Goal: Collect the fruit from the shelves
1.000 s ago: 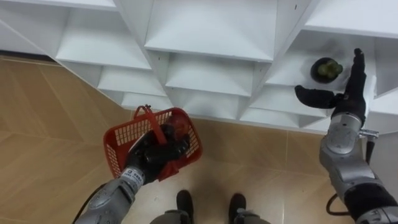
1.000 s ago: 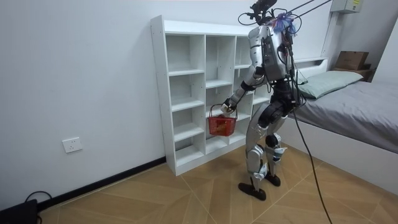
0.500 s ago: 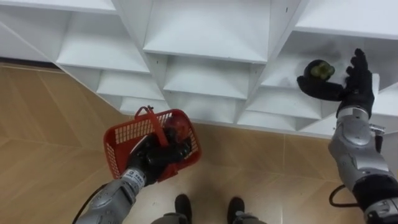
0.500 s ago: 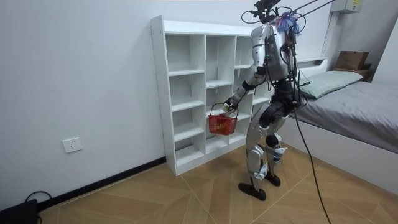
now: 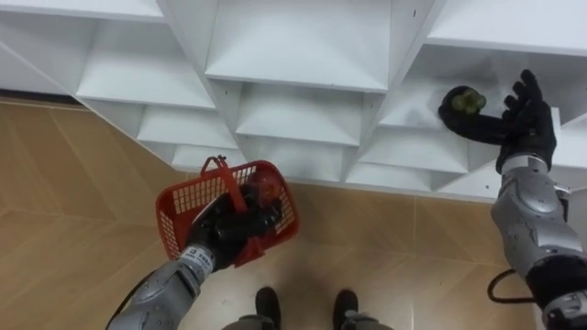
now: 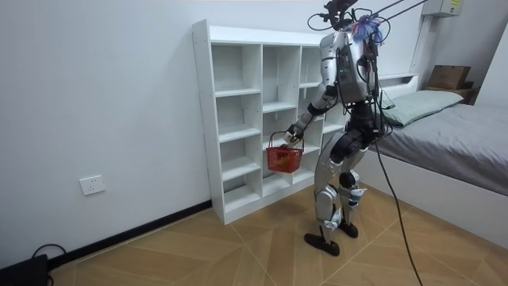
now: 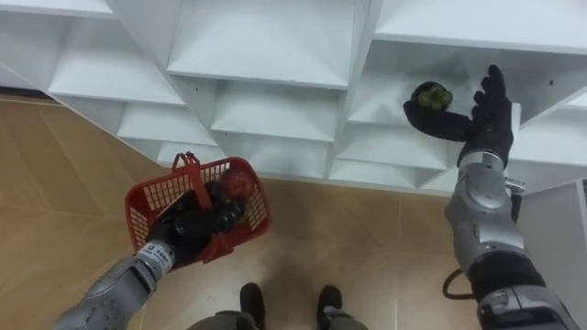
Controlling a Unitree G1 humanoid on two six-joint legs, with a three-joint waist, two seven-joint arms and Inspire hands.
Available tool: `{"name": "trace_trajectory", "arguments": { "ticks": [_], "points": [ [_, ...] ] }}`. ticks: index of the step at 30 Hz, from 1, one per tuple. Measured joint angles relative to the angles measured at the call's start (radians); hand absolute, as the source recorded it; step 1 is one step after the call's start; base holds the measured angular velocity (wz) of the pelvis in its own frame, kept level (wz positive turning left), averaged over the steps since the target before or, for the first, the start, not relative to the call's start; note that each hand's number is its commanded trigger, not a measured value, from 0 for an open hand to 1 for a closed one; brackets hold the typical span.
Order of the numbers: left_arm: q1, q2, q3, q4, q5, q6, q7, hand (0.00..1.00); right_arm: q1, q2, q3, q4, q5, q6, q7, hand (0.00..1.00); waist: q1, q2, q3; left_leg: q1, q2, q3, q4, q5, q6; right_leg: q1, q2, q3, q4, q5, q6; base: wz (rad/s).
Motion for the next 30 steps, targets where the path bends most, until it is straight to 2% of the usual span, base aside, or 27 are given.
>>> {"name": "trace_trajectory", "arguments": {
  "ticks": [4,11,16,26,30],
  "points": [
    [-0.001,0.004,0.0,0.002,0.002,0.0,0.0,1.0,-0.002,-0.001,0.0,0.004,-0.047,0.008,0.0,0.0,0.004,-0.012,0.0069,-0.002,0.002,0.003,0.007,0.0,0.0,0.0,0.001,0.001,-0.002,0.0,0.0,0.0],
    [-0.002,0.012,-0.003,0.008,0.005,-0.002,0.0,1.0,-0.018,-0.001,0.017,0.057,-0.212,0.005,-0.001,0.0,0.007,-0.012,0.0069,-0.002,0.003,0.002,0.007,0.0,0.0,0.0,0.001,0.0,-0.002,0.0,-0.001,0.0],
    [-0.002,0.022,-0.027,0.01,0.022,-0.002,-0.003,1.0,-0.027,-0.001,0.05,0.071,-0.336,0.018,-0.014,0.0,0.009,-0.012,0.0068,-0.003,0.004,0.0,0.01,0.0,0.0,0.001,0.002,-0.002,-0.001,0.002,-0.002,0.0],
    [-0.005,0.022,-0.027,0.014,0.022,-0.002,-0.006,1.0,-0.036,-0.001,0.06,0.071,-0.367,0.044,-0.034,0.0,0.013,-0.012,0.0065,-0.003,0.007,0.002,0.014,0.0,0.0,-0.001,0.003,-0.001,0.008,0.002,-0.003,0.0],
    [-0.012,0.021,-0.028,0.019,0.021,-0.002,-0.006,1.0,-0.038,-0.014,0.098,0.074,-0.373,0.053,-0.05,0.0,0.029,-0.011,0.0064,-0.003,0.012,0.003,0.015,0.0,-0.001,-0.001,0.007,-0.001,0.008,0.005,-0.007,0.0]
  ]
}}
